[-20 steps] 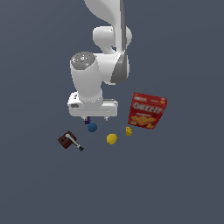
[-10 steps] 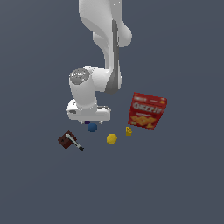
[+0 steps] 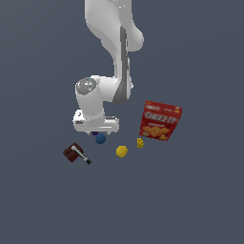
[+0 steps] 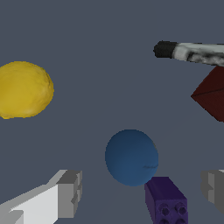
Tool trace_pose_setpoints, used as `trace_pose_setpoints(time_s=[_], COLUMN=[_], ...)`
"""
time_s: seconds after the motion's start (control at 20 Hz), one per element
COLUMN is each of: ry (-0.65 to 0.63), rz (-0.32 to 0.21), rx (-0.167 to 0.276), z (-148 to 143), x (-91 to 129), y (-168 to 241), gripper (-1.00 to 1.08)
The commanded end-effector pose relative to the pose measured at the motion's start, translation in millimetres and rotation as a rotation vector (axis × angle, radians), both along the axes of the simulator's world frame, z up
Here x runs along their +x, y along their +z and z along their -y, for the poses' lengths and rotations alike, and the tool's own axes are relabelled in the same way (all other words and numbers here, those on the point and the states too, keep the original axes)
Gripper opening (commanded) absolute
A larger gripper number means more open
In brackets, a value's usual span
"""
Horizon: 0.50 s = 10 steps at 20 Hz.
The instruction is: Pick up a designated object from a clutter of objects.
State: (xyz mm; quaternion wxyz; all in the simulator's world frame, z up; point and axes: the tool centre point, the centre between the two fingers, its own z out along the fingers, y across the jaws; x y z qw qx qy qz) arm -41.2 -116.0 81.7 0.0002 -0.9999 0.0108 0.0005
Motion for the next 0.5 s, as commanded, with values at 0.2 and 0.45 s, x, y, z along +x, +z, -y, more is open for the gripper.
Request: trace_pose_setpoints(time_s=[0.2, 0.45], ry=[0.0, 0.0], rz=[0.0, 0.001], rx=[0.0, 0.0], z=[0.0, 0.2], x=[-0.6, -1.4], y=[-14.2, -37.7], gripper=[1.0, 1.0])
